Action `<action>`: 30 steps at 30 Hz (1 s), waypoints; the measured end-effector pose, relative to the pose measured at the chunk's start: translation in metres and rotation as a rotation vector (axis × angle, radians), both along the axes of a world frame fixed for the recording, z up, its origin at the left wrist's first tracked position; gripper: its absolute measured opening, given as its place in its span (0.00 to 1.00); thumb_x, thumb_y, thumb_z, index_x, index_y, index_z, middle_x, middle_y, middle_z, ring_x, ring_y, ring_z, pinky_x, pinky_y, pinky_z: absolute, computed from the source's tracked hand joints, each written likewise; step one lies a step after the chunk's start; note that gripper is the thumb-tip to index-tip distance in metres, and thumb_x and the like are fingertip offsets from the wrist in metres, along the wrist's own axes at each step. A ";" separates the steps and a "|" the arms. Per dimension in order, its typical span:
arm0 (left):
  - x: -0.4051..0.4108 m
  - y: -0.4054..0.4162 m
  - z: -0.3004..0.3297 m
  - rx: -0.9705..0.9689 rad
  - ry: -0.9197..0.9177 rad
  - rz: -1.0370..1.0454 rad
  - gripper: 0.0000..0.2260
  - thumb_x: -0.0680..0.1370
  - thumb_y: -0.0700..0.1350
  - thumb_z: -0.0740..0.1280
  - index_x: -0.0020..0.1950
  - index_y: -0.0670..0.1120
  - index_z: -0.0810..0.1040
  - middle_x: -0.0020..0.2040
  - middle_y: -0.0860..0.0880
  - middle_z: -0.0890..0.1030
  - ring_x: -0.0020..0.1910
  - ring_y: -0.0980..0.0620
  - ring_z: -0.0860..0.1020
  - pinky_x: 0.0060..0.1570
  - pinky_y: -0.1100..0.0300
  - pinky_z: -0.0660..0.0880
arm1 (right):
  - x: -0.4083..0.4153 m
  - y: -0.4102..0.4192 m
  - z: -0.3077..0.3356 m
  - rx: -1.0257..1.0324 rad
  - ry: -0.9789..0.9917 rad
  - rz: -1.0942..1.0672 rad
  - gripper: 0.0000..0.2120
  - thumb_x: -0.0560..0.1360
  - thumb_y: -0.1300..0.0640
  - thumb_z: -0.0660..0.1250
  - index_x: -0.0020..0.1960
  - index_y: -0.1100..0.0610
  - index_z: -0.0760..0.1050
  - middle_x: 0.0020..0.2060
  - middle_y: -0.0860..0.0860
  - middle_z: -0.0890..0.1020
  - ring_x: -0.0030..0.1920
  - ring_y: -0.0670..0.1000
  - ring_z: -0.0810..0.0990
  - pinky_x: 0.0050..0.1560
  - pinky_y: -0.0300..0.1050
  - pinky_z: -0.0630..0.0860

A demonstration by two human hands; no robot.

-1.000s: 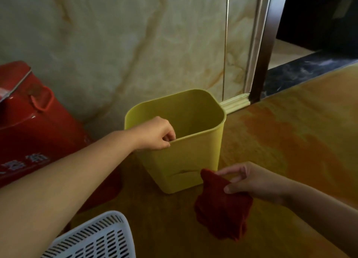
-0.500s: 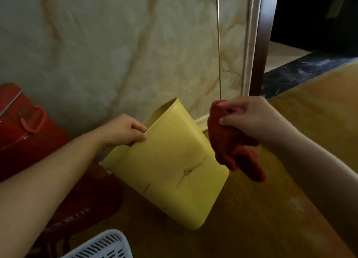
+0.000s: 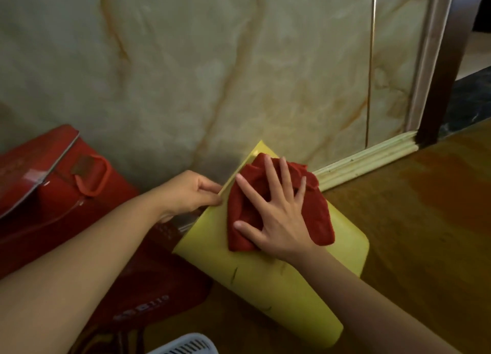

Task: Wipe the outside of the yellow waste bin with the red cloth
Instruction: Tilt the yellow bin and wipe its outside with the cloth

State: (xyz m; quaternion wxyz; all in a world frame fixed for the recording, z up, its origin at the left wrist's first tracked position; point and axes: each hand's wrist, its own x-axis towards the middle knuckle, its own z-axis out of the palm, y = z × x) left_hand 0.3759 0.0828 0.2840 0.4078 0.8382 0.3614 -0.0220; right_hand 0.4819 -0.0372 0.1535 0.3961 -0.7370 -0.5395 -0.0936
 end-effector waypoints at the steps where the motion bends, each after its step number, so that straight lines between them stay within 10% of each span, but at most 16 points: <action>1: 0.002 0.000 0.000 -0.016 -0.003 -0.025 0.12 0.73 0.33 0.65 0.53 0.42 0.80 0.41 0.53 0.85 0.40 0.57 0.82 0.41 0.67 0.78 | 0.001 0.007 0.001 -0.013 -0.031 0.008 0.34 0.70 0.27 0.49 0.73 0.35 0.48 0.77 0.51 0.43 0.76 0.59 0.37 0.64 0.78 0.41; 7: 0.014 0.006 -0.003 0.023 0.004 -0.015 0.13 0.72 0.33 0.66 0.56 0.35 0.78 0.46 0.43 0.84 0.40 0.55 0.81 0.47 0.64 0.77 | 0.022 0.005 -0.026 -0.033 0.042 -0.117 0.35 0.67 0.25 0.51 0.71 0.32 0.50 0.77 0.47 0.45 0.76 0.55 0.38 0.65 0.76 0.44; 19: 0.025 -0.013 0.001 0.047 0.089 0.101 0.12 0.74 0.36 0.65 0.56 0.38 0.77 0.51 0.39 0.82 0.46 0.48 0.80 0.49 0.54 0.77 | 0.014 -0.075 -0.100 -0.057 0.945 -0.636 0.31 0.74 0.37 0.56 0.73 0.39 0.48 0.77 0.48 0.44 0.76 0.54 0.42 0.71 0.68 0.46; 30: 0.012 -0.007 -0.001 -0.101 0.058 0.059 0.12 0.76 0.38 0.62 0.57 0.37 0.77 0.48 0.40 0.82 0.39 0.54 0.81 0.42 0.62 0.78 | -0.043 -0.017 -0.025 -0.059 0.153 -0.079 0.35 0.69 0.29 0.53 0.73 0.35 0.48 0.77 0.47 0.45 0.76 0.53 0.39 0.69 0.71 0.41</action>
